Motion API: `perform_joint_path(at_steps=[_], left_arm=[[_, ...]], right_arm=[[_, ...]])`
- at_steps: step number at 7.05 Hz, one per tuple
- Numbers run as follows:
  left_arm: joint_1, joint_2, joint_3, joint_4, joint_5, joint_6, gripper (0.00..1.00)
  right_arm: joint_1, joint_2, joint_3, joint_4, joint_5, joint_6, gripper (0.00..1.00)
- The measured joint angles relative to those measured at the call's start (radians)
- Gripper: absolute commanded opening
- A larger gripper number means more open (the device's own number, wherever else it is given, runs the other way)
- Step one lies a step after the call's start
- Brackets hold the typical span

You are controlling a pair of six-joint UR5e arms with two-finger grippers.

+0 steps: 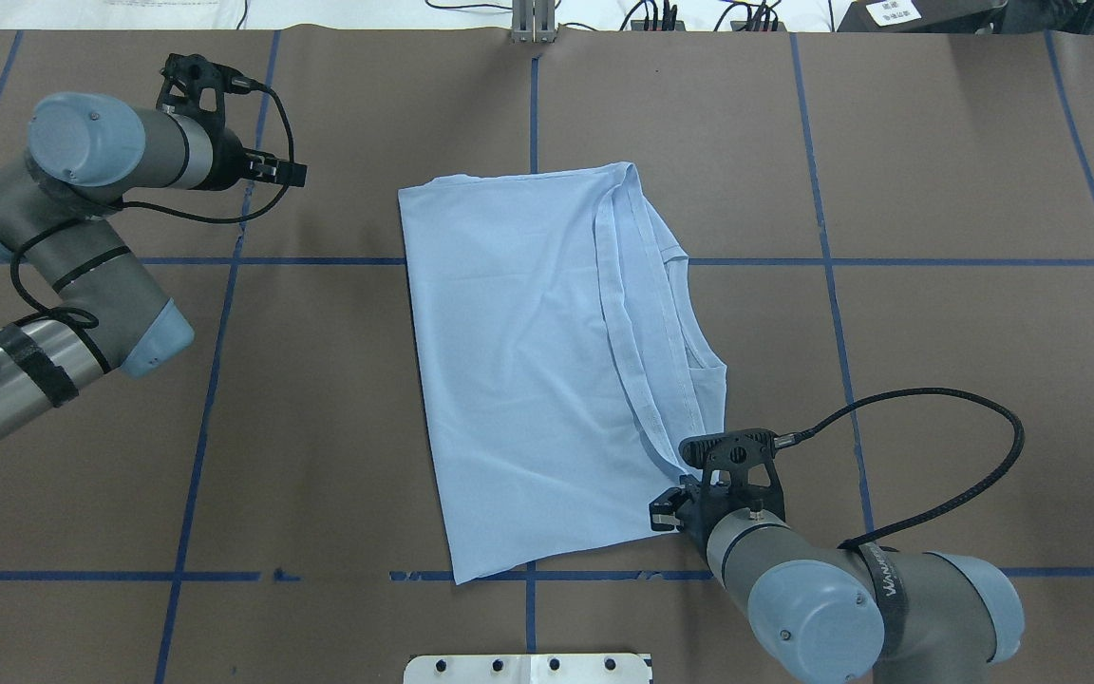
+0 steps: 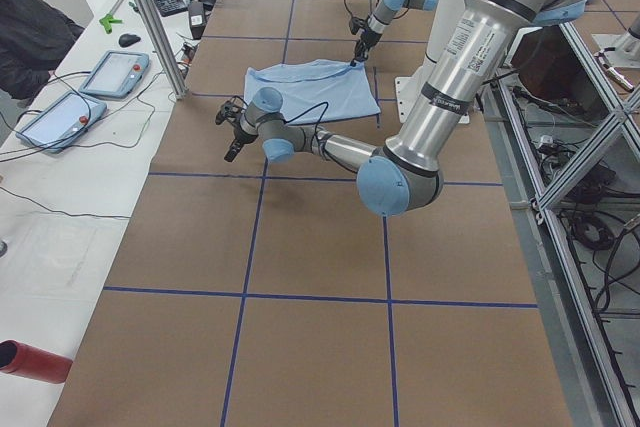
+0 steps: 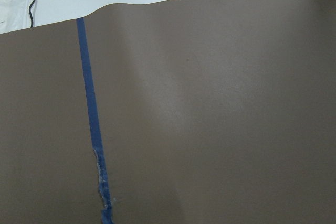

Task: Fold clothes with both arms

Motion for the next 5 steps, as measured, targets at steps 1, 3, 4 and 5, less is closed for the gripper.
perform_joint_path(at_steps=[1,3,4,5], left_arm=[[0.0,0.001,-0.001,0.0,0.0,0.0,1.0],[0.001,0.01,-0.01,0.0,0.001,0.0,1.0],[0.001,0.013,-0.015,0.0,0.001,0.0,1.0],[0.001,0.014,-0.016,0.0,0.001,0.0,1.0]], right_arm=[[0.005,0.008,0.008,-0.001,0.001,0.001,0.0],[0.014,-0.008,0.016,-0.001,-0.001,0.023,0.0],[0.015,-0.033,0.019,0.0,-0.007,0.066,0.0],[0.014,-0.055,0.02,0.001,-0.016,0.131,0.11]])
